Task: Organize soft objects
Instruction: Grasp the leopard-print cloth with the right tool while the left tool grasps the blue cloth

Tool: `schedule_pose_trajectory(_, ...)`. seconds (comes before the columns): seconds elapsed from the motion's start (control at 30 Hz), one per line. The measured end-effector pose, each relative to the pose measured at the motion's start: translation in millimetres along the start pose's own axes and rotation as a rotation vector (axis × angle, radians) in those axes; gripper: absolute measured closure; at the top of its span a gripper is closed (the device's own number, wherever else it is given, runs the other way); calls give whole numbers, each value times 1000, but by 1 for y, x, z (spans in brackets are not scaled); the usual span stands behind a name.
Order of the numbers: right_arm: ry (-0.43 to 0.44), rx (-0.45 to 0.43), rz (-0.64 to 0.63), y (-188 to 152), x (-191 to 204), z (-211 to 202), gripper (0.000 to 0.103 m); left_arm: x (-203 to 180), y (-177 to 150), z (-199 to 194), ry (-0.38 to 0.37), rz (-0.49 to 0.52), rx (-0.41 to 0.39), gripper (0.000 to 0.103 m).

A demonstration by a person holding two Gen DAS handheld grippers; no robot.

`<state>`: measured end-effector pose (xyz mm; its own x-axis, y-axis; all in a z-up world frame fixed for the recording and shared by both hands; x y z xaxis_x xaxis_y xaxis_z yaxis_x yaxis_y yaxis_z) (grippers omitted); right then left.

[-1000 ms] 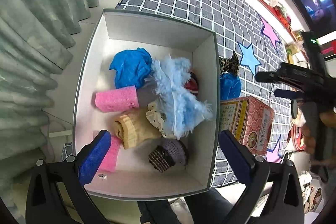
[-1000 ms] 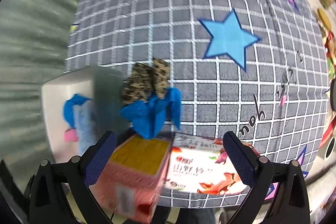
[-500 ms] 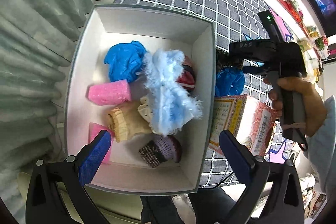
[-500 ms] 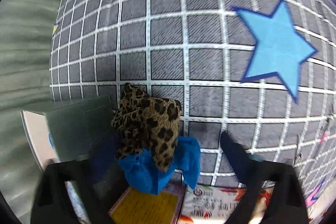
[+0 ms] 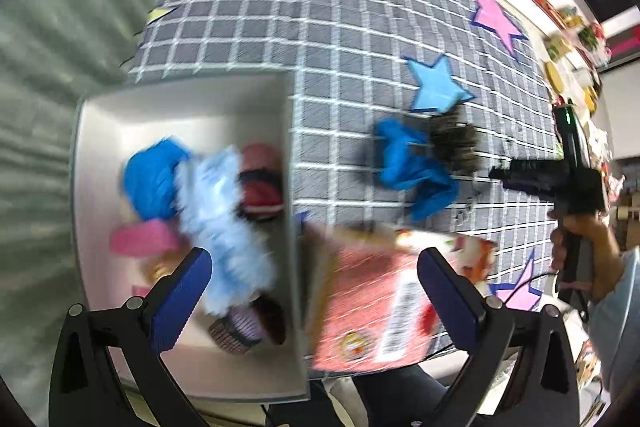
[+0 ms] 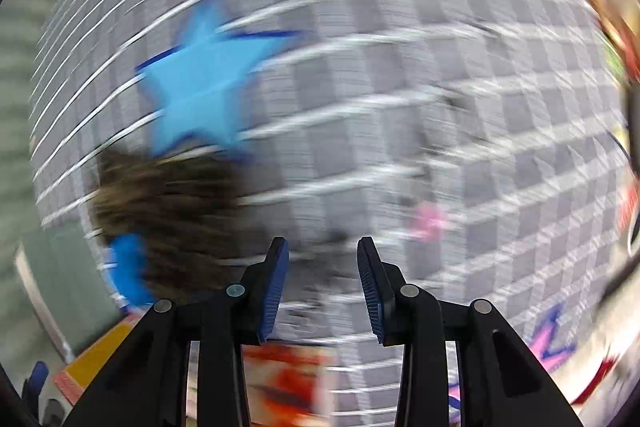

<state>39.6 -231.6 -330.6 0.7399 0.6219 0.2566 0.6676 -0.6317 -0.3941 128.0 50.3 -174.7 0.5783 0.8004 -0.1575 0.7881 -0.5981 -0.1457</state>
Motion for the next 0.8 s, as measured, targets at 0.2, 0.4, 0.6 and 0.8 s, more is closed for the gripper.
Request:
schedule_pose_trajectory(0.2,64,-25,116,-20,-61,-13,44,-51,16,1,19,81,3,0)
schedule_pose_trajectory(0.4,126,-75,-200,-5,30,-29,15,-64,21,2,65,70,8,0)
schedule_pose_trajectory(0.6,-31,-50,-385,29,105,1,15,-61,18,3,91,8,26,0)
schedule_pose_trajectory(0.8,-226,-99,-330,38,38,1,15,-90,33,18,77,15,39,0)
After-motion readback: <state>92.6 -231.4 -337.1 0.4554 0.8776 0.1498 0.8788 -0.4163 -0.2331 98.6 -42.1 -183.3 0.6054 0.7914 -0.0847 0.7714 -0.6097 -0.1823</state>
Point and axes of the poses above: each gripper's, at about its wrist camera, not at the fingertips, and z roughly the way its jaws point, x to its left, y to its top, the point moved 7 cm from there along z, roughly the way its jaws point, and after that the axes turned 15 degrees about x, right-handed, at the moved point
